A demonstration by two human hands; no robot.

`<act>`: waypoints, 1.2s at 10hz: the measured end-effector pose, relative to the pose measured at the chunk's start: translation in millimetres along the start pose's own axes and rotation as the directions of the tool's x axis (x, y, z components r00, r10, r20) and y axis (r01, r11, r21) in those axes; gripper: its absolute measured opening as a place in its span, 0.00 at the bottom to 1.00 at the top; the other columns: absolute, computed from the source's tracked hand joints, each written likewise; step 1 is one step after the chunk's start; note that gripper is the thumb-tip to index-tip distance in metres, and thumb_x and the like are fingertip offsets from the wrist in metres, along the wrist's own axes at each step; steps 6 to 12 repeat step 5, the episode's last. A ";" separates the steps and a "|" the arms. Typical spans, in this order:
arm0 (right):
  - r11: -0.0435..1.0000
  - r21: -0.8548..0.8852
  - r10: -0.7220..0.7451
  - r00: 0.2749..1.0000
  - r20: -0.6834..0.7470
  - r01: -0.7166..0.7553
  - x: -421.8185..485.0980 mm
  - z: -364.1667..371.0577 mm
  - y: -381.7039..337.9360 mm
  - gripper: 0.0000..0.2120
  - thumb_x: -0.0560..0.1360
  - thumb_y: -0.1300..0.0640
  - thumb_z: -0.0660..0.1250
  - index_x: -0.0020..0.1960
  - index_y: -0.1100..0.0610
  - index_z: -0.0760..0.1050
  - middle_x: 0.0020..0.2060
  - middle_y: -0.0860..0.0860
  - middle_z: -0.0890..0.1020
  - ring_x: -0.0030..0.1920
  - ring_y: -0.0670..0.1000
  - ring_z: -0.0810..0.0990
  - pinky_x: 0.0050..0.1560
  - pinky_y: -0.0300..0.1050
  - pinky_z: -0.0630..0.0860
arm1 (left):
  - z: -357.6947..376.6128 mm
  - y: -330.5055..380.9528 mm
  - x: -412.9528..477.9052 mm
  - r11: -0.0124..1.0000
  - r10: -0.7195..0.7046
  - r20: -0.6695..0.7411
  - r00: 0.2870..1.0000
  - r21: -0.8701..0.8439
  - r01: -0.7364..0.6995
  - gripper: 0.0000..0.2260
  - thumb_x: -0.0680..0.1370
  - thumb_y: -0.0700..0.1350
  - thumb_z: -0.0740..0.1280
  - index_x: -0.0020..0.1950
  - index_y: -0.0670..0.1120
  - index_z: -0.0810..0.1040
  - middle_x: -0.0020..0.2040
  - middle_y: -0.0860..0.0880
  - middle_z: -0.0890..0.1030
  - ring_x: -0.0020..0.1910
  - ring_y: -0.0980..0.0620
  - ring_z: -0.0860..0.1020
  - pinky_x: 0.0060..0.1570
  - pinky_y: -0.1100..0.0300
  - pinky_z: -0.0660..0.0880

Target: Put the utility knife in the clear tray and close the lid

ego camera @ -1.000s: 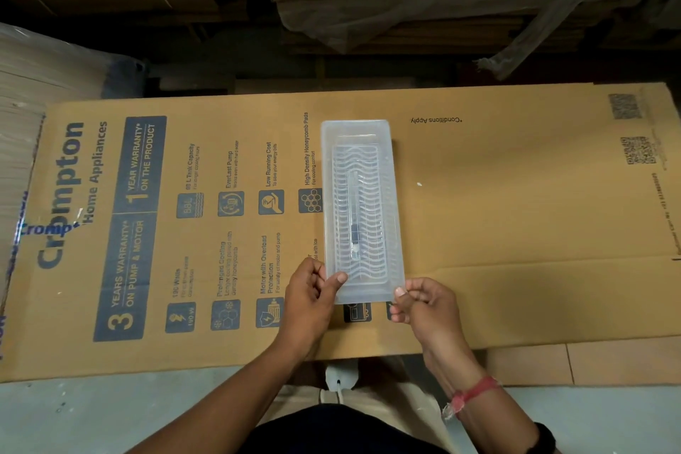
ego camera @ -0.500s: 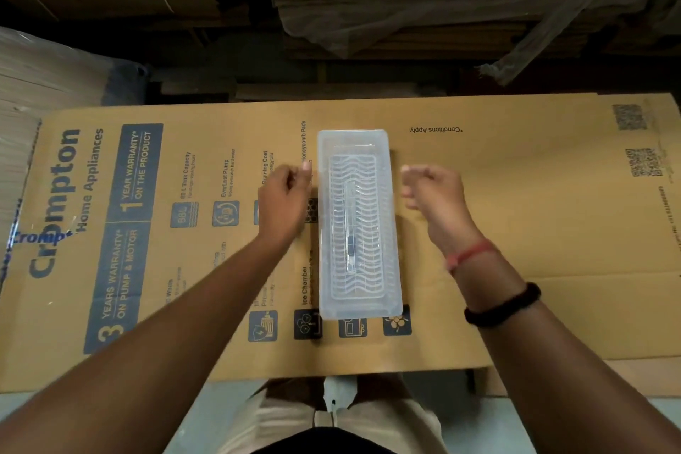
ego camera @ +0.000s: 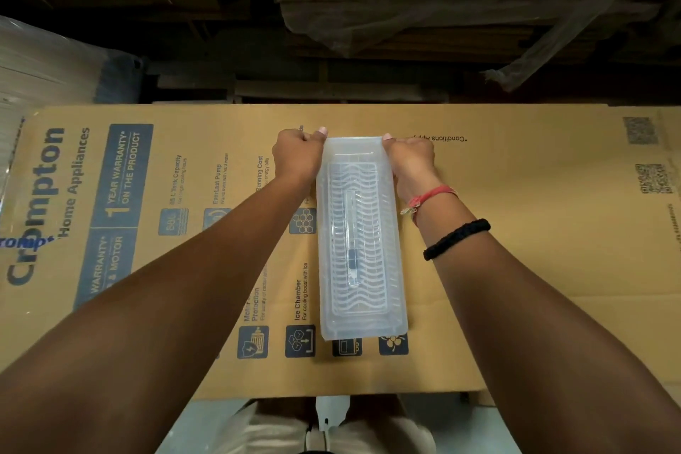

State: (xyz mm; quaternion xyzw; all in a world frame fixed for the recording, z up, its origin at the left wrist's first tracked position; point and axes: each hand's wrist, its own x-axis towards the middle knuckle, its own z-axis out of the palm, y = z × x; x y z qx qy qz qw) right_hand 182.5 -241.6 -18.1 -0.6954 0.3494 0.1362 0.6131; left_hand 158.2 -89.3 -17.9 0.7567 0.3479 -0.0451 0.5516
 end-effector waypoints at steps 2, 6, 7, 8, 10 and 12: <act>0.999 -0.045 0.017 0.999 0.030 -0.015 3.4 1.3 5.8 0.15 0.76 0.56 0.67 0.34 0.54 0.64 0.39 0.56 0.74 0.40 0.54 0.75 0.52 0.56 0.80 | 3.7 -4.4 -4.3 0.996 -0.077 0.042 0.996 -0.036 0.078 0.20 0.79 0.53 0.66 0.31 0.47 0.64 0.32 0.50 0.71 0.33 0.51 0.71 0.37 0.56 0.68; 0.879 -0.352 -0.336 0.942 0.021 0.322 -17.7 -7.1 12.1 0.12 0.78 0.51 0.62 0.49 0.60 0.77 0.48 0.57 0.83 0.47 0.54 0.81 0.45 0.47 0.78 | 1.0 -1.7 -11.1 0.998 0.008 -0.010 1.000 -0.060 -0.008 0.11 0.80 0.51 0.66 0.45 0.44 0.73 0.41 0.51 0.76 0.44 0.48 0.75 0.44 0.56 0.71; 0.879 -0.352 -0.336 0.942 0.021 0.322 -17.7 -7.1 12.1 0.12 0.78 0.51 0.62 0.49 0.60 0.77 0.48 0.57 0.83 0.47 0.54 0.81 0.45 0.47 0.78 | 1.0 -1.7 -11.1 0.998 0.008 -0.010 1.000 -0.060 -0.008 0.11 0.80 0.51 0.66 0.45 0.44 0.73 0.41 0.51 0.76 0.44 0.48 0.75 0.44 0.56 0.71; 0.879 -0.352 -0.336 0.942 0.021 0.322 -17.7 -7.1 12.1 0.12 0.78 0.51 0.62 0.49 0.60 0.77 0.48 0.57 0.83 0.47 0.54 0.81 0.45 0.47 0.78 | 1.0 -1.7 -11.1 0.998 0.008 -0.010 1.000 -0.060 -0.008 0.11 0.80 0.51 0.66 0.45 0.44 0.73 0.41 0.51 0.76 0.44 0.48 0.75 0.44 0.56 0.71; 0.879 -0.352 -0.336 0.942 0.021 0.322 -17.7 -7.1 12.1 0.12 0.78 0.51 0.62 0.49 0.60 0.77 0.48 0.57 0.83 0.47 0.54 0.81 0.45 0.47 0.78 | 1.0 -1.7 -11.1 0.998 0.008 -0.010 1.000 -0.060 -0.008 0.11 0.80 0.51 0.66 0.45 0.44 0.73 0.41 0.51 0.76 0.44 0.48 0.75 0.44 0.56 0.71; 0.879 -0.352 -0.336 0.942 0.021 0.322 -17.7 -7.1 12.1 0.12 0.78 0.51 0.62 0.49 0.60 0.77 0.48 0.57 0.83 0.47 0.54 0.81 0.45 0.47 0.78 | 1.0 -1.7 -11.1 0.998 0.008 -0.010 1.000 -0.060 -0.008 0.11 0.80 0.51 0.66 0.45 0.44 0.73 0.41 0.51 0.76 0.44 0.48 0.75 0.44 0.56 0.71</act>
